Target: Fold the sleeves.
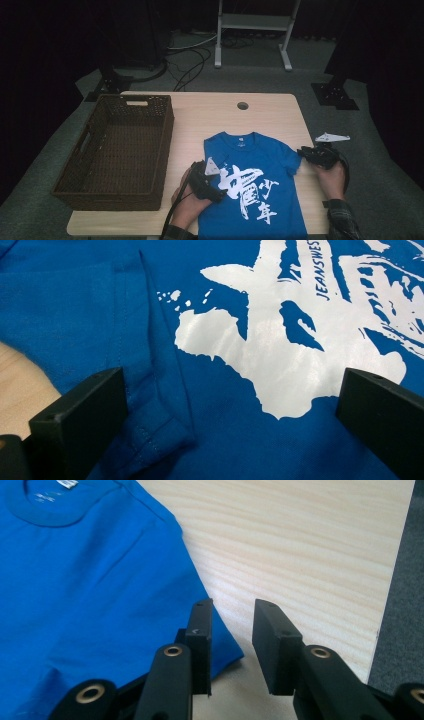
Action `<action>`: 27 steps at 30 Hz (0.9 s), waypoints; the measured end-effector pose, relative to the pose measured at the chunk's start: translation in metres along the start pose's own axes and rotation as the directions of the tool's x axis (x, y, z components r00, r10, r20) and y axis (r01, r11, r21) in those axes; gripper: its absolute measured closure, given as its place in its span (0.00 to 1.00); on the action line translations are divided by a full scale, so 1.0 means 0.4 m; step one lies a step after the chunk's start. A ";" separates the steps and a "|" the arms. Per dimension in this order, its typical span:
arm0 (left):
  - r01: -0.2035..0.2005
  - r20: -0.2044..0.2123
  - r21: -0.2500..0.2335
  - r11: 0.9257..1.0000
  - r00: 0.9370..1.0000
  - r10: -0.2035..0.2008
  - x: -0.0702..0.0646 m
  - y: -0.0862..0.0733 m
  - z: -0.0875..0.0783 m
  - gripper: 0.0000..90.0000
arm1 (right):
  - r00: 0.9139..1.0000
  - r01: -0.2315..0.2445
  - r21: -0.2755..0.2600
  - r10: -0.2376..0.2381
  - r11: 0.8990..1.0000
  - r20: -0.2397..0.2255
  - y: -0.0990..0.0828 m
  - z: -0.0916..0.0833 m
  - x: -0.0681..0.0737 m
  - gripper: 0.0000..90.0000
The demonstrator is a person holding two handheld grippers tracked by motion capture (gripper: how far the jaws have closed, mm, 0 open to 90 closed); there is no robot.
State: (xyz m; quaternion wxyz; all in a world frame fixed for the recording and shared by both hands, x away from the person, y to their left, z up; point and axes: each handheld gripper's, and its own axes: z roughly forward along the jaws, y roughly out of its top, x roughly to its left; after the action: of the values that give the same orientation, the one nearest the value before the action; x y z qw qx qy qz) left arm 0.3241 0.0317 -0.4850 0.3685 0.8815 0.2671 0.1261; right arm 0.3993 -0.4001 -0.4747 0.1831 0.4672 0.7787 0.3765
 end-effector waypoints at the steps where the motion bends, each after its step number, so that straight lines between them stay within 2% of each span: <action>1: 0.000 0.000 0.000 1.000 1.000 0.000 0.000 0.000 0.000 0.00 | 1.000 -0.001 0.007 0.001 1.000 0.002 -0.001 0.002 -0.002 0.77; 8: 0.000 0.000 0.000 1.000 1.000 0.000 0.000 0.000 0.000 0.00 | 1.000 -0.008 0.037 0.008 0.999 -0.002 -0.003 0.009 -0.002 0.81; 9: 0.000 0.000 0.000 1.000 1.000 0.000 0.000 0.000 0.000 0.00 | 1.000 -0.009 0.037 0.010 0.999 -0.012 -0.004 0.009 -0.002 0.86; 14: 0.000 0.000 0.000 1.000 1.000 0.000 0.000 0.000 0.000 0.00 | 1.000 -0.004 0.038 0.005 0.999 -0.024 -0.004 0.008 -0.001 0.97; 27: -0.001 0.001 0.000 1.000 1.000 0.001 0.001 0.001 0.001 0.00 | 0.999 0.028 -0.006 -0.028 1.000 -0.024 0.016 -0.014 0.019 0.98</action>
State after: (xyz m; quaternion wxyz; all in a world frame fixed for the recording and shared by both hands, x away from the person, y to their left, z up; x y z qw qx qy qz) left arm 0.3246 0.0314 -0.4850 0.3688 0.8816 0.2664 0.1257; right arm 0.3958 -0.3940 -0.4657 0.1804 0.4513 0.7861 0.3818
